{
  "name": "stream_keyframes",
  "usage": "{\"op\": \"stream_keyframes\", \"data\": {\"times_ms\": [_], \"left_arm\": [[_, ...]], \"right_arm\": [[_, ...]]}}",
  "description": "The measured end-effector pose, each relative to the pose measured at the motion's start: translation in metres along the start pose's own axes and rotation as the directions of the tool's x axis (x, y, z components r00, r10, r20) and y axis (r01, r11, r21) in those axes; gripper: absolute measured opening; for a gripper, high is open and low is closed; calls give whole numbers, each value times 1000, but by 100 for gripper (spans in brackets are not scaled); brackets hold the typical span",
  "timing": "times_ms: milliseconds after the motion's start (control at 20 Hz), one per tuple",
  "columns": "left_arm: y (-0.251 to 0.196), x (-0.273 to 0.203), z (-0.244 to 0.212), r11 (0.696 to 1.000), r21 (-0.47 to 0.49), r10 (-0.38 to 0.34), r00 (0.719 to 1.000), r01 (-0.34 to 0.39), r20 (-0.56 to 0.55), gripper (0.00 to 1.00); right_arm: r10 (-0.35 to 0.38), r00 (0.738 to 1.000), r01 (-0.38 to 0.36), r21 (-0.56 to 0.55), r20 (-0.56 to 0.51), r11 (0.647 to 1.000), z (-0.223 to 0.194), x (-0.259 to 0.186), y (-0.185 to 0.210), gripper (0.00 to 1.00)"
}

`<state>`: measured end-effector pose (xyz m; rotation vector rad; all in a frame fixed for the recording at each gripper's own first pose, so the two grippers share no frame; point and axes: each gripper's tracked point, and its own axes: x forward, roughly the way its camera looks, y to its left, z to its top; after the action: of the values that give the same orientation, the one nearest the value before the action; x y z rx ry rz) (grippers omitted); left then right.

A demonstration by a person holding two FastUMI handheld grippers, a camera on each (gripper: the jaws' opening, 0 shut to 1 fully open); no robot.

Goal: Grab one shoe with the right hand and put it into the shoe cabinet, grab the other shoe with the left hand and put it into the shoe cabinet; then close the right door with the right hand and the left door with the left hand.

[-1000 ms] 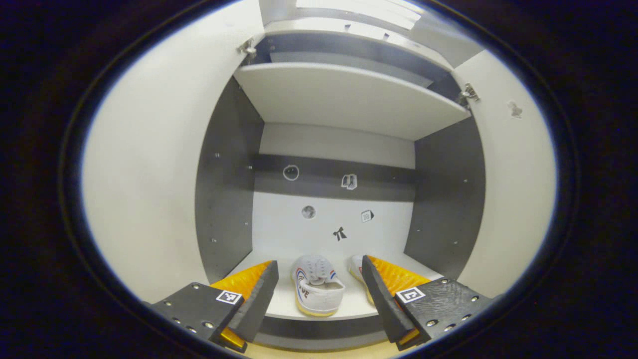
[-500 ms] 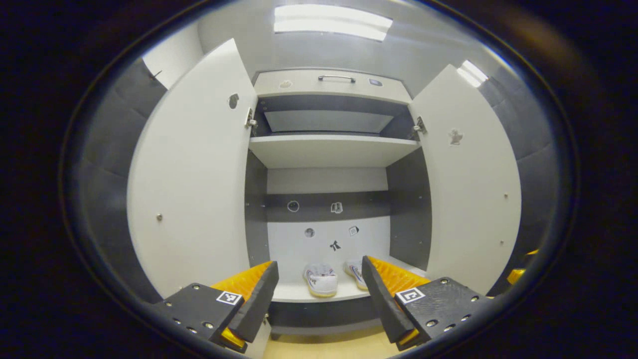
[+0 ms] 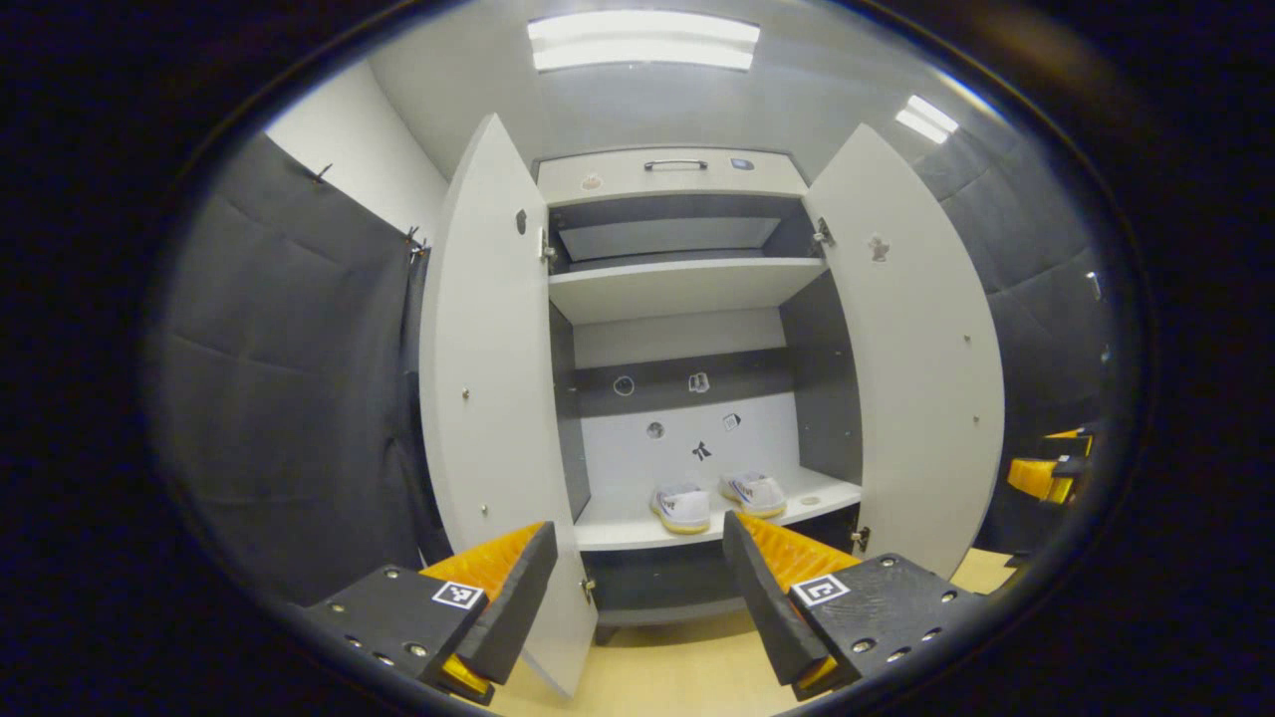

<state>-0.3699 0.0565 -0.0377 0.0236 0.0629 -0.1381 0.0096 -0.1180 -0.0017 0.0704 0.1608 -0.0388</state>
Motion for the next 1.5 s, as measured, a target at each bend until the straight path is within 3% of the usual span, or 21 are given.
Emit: {"op": "stream_keyframes", "data": {"times_ms": [200,450,600,650,800,1150,1200,1300,1350,1500], "left_arm": [[3,-10,-5,1000,-30,4,1000,-4,-3,96],[7,-12,-11,998,-56,27,1000,-28,-13,96],[7,-14,-10,997,-63,41,999,-41,-9,95],[7,-15,-9,997,-67,39,999,-39,-6,96],[6,-20,-8,997,-64,34,999,-33,6,96],[17,-30,-10,994,-73,86,996,-86,-3,96],[17,-30,-11,992,-72,99,995,-99,-8,96],[17,-29,-11,990,-76,118,993,-119,-16,96],[16,-25,-11,989,-80,120,993,-122,-18,95],[19,-25,-17,986,-89,140,990,-141,-17,96]], "right_arm": [[-7,999,6,25,51,1000,36,1,-19,98],[-95,990,90,51,106,995,78,12,-59,96],[-130,987,123,77,93,989,86,26,-77,92],[-132,988,124,84,86,989,87,31,-80,96],[-159,985,155,64,64,986,84,46,-89,96],[-131,991,130,39,34,991,86,70,-63,97],[-134,990,133,20,36,991,86,71,-63,92],[-133,990,133,-4,35,991,88,69,-58,95],[-131,991,132,-11,32,991,88,68,-55,89],[-139,990,140,-24,35,990,89,65,-48,95]]}}
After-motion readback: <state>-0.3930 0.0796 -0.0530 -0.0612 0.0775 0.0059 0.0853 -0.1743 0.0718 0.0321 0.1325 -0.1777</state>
